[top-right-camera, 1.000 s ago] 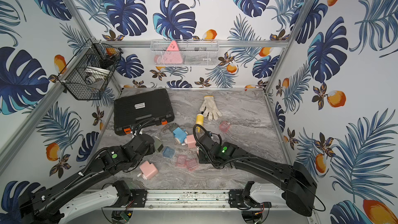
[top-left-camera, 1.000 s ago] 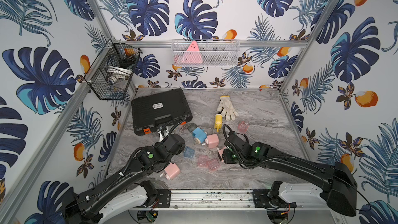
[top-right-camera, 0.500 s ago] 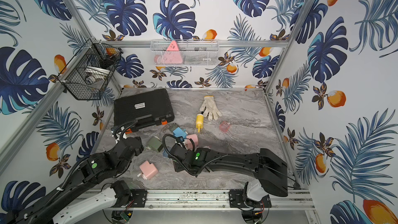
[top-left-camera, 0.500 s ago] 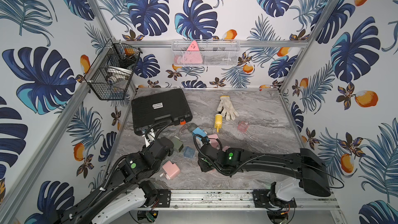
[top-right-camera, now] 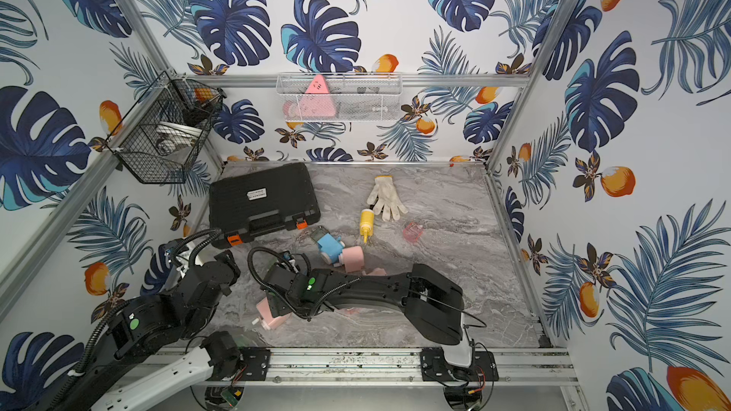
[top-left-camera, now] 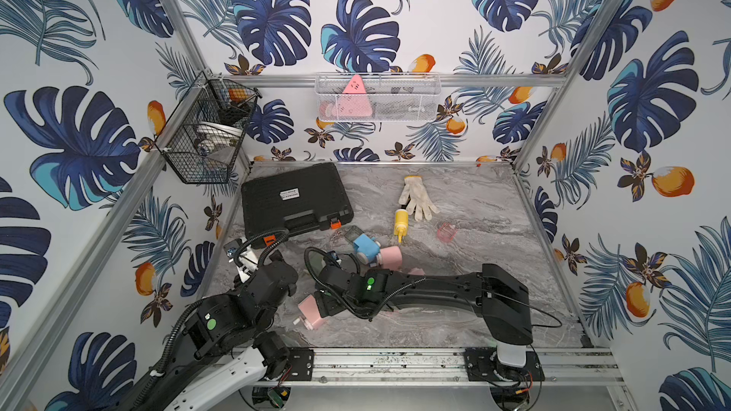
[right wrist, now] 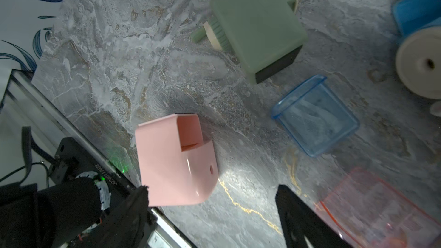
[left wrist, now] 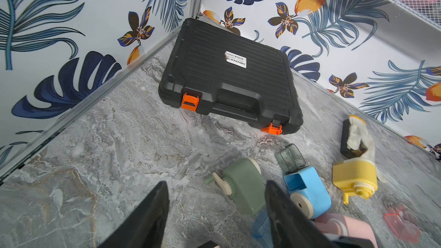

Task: Put the tray back into the pencil sharpener
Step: Pick up the pencil sharpener from the center of the board.

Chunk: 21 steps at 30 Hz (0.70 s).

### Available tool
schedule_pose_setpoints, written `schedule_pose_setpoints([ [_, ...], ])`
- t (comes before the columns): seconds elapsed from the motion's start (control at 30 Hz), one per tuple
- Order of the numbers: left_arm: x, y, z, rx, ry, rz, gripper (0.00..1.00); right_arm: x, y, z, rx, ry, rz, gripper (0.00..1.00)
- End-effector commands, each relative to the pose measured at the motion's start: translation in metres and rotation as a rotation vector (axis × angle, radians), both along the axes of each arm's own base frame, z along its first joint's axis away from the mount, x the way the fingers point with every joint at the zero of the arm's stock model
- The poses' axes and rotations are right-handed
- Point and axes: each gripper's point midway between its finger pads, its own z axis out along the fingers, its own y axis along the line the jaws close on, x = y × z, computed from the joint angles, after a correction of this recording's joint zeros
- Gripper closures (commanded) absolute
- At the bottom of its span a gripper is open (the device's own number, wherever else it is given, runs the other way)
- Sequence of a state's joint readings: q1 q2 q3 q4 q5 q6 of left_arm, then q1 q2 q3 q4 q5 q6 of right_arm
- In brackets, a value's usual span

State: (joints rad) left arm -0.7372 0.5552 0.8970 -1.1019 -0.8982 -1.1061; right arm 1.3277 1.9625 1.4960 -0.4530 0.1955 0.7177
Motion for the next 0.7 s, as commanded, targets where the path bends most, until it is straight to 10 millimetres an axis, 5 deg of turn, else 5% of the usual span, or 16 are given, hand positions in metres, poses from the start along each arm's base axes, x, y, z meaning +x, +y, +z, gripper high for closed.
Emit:
schedule_pose_setpoints([
  [0.0,-0.016,0.026,0.005,0.007,-0.02,0.117,0.31,-0.002,-0.001,-0.011,-0.055,0.021,-0.003,0.12],
  [0.27,-0.047,0.066,0.023,-0.061,-0.139,0.229,0.32,-0.007,0.024,-0.028,-0.049,0.06,0.046,0.11],
  [0.67,-0.063,0.082,0.038,-0.063,-0.174,0.224,0.33,-0.01,0.049,-0.051,-0.1,0.065,0.103,0.11],
])
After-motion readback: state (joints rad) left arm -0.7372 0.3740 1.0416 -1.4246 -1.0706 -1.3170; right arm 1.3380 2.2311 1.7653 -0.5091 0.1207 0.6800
